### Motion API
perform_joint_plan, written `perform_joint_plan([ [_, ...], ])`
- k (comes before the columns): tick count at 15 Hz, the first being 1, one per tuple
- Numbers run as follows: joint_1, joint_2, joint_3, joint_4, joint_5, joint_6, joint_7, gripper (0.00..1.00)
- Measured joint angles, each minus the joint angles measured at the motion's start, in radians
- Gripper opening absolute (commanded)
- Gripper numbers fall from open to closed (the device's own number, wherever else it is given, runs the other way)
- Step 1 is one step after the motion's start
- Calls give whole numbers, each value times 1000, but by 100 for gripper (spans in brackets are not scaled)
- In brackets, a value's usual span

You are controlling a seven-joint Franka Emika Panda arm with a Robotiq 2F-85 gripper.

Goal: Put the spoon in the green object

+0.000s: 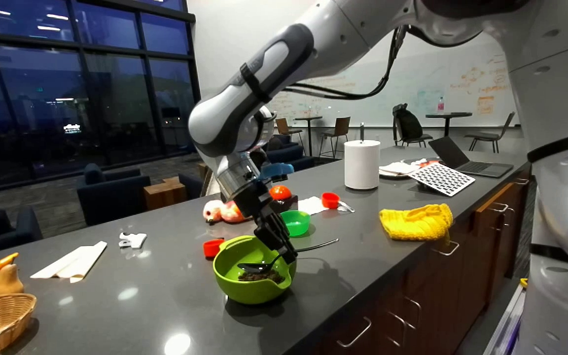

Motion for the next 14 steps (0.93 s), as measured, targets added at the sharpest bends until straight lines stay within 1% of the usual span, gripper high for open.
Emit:
perform_joint_plan([
  [1, -1, 27, 0, 23, 0, -1, -11, 47],
  [2, -2, 53, 0, 46, 0, -3, -21, 48],
  [5, -2, 114, 1, 106, 0, -10, -38, 64],
  [10, -1, 157, 4, 155, 0, -16, -39, 100],
  [14, -2, 140, 0, 158, 0, 59, 15, 100],
])
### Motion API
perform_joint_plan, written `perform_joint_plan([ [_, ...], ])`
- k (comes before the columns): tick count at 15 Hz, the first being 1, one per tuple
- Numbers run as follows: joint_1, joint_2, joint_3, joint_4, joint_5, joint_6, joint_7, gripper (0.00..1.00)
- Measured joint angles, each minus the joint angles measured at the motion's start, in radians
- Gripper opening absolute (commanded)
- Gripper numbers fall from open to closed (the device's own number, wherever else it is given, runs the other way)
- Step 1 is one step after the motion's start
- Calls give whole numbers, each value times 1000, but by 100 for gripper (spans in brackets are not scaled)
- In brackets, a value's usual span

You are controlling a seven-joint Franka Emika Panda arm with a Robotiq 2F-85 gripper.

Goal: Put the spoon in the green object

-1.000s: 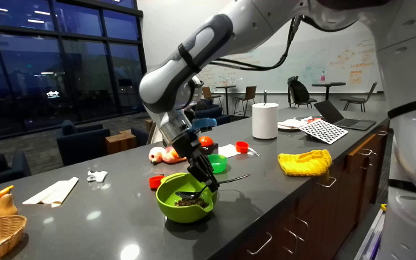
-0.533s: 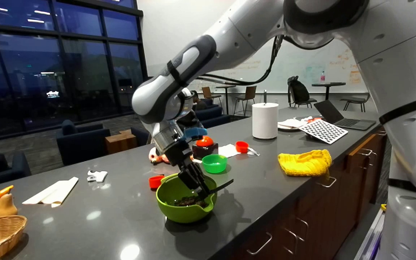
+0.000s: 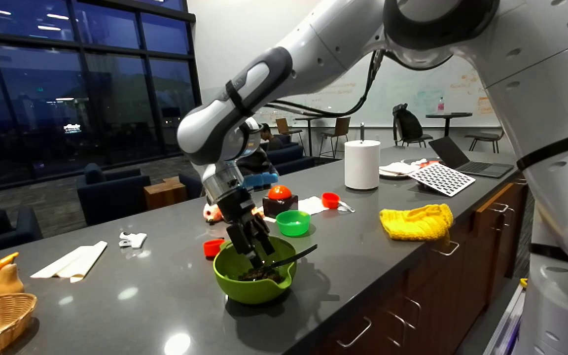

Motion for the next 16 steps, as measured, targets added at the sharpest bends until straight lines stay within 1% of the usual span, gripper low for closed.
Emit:
perform_joint_plan([
  [4, -6, -62, -22, -23, -2, 112, 97, 100],
  [8, -20, -156, -62, -99, -19, 216, 215, 100],
  [12, -44, -260, -99, -196, -45, 274, 325, 100],
  [16, -70, -353, -121, -295, -49, 303, 400, 100],
])
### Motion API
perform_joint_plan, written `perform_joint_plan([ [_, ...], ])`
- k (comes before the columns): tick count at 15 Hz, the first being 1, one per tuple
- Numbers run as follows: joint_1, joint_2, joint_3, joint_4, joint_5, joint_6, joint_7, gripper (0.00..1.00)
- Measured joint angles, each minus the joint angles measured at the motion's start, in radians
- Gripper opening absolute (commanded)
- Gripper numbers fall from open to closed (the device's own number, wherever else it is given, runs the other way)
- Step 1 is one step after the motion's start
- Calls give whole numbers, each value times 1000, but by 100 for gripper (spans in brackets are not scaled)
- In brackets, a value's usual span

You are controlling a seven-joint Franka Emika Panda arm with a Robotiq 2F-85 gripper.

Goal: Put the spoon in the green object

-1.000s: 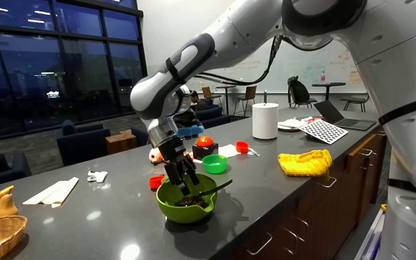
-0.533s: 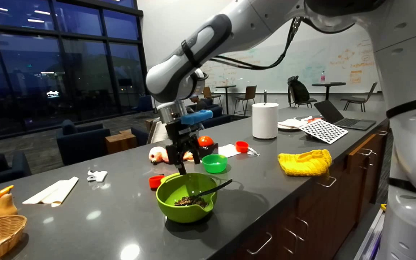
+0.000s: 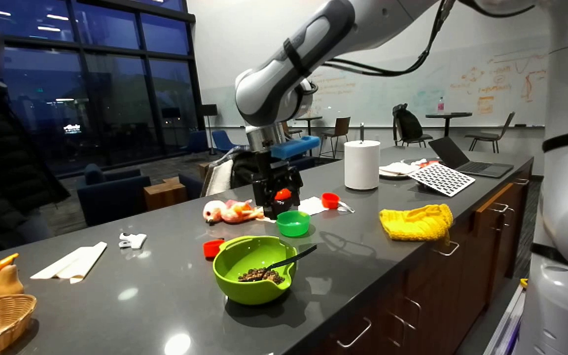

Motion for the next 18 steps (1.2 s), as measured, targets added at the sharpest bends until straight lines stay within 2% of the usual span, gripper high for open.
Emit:
perform_joint_plan([
  [8, -43, -169, -20, -175, -5, 11, 105, 100],
  [18, -85, -345, -53, -336, -3, 4, 100, 100],
])
